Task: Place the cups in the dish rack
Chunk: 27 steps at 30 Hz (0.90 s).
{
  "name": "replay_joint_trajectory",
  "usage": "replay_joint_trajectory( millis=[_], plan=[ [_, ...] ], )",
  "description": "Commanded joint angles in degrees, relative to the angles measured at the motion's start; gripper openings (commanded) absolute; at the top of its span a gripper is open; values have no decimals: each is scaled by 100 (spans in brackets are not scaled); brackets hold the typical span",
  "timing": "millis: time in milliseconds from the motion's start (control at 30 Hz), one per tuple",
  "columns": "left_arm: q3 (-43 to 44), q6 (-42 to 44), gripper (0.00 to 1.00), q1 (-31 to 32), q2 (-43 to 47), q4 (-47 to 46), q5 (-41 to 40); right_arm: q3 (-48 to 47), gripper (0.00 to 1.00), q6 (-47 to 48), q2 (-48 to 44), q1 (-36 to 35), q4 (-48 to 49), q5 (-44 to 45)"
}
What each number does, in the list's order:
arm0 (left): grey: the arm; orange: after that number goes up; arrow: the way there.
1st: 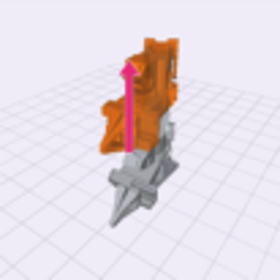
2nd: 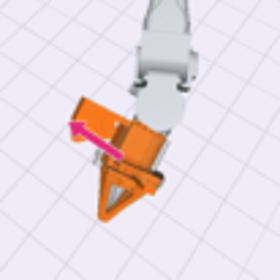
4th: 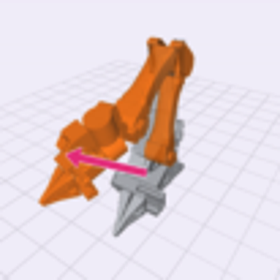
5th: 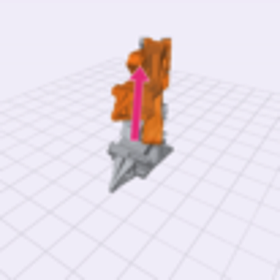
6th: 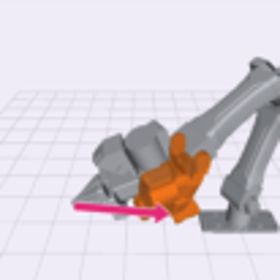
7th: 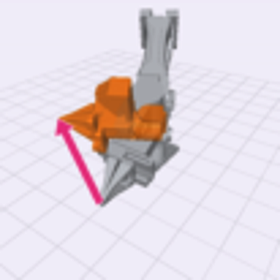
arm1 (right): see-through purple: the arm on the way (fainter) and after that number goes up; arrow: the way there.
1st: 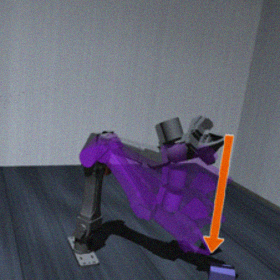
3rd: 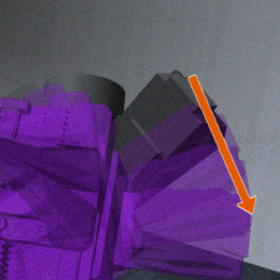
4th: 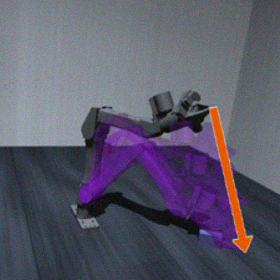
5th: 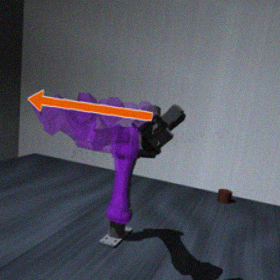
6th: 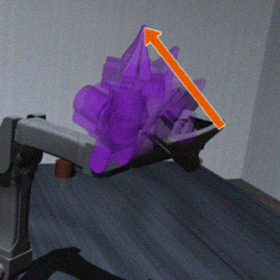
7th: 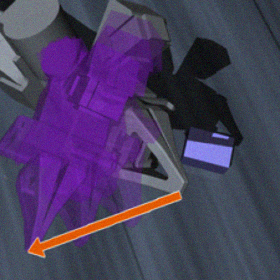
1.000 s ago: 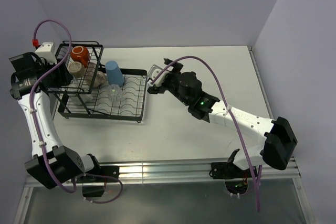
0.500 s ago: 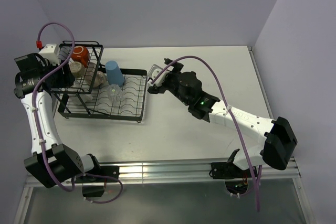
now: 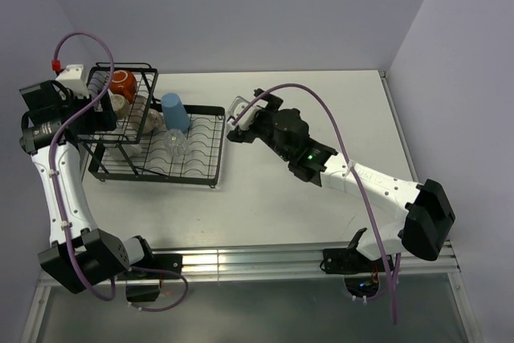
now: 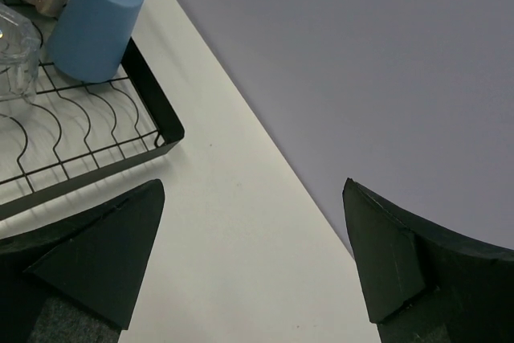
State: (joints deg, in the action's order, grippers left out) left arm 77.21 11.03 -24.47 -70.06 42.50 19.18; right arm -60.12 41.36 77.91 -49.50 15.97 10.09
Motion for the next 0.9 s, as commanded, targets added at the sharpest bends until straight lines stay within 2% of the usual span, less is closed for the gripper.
replay_joint_trajectory(
  millis=[0, 133, 233, 267, 400, 467, 667, 867],
  plan=[
    [662, -74, 99, 82, 335, -295, -159, -456, 100, -382, -285, 141, -67, 178],
    [1610, -162, 99, 302, 99, -67, -161, -1017, 100, -822, -303, 387, -733, 187],
    [1920, -93, 99, 810, -130, -66, -457, -1457, 100, -1288, -303, 721, -1260, 152],
    [2042, -48, 99, 1299, -174, -145, -676, -1563, 100, -1411, -303, 809, -1393, 117],
    [2315, -257, 99, 2393, -577, -304, -1390, -1846, 100, -1920, -434, 1249, -1886, 90],
    [2535, -390, 99, 3189, -780, -269, -1617, -1846, 100, -2053, -522, 1468, -1974, 116],
    [2273, -680, 99, 4694, -1272, -927, -1883, -1837, 100, -3010, -847, 2407, -2554, -314],
    [2159, -1241, 99, 5425, -1844, -1041, -1883, -1152, 100, -3773, -1339, 3138, -2818, -814]
  ],
)
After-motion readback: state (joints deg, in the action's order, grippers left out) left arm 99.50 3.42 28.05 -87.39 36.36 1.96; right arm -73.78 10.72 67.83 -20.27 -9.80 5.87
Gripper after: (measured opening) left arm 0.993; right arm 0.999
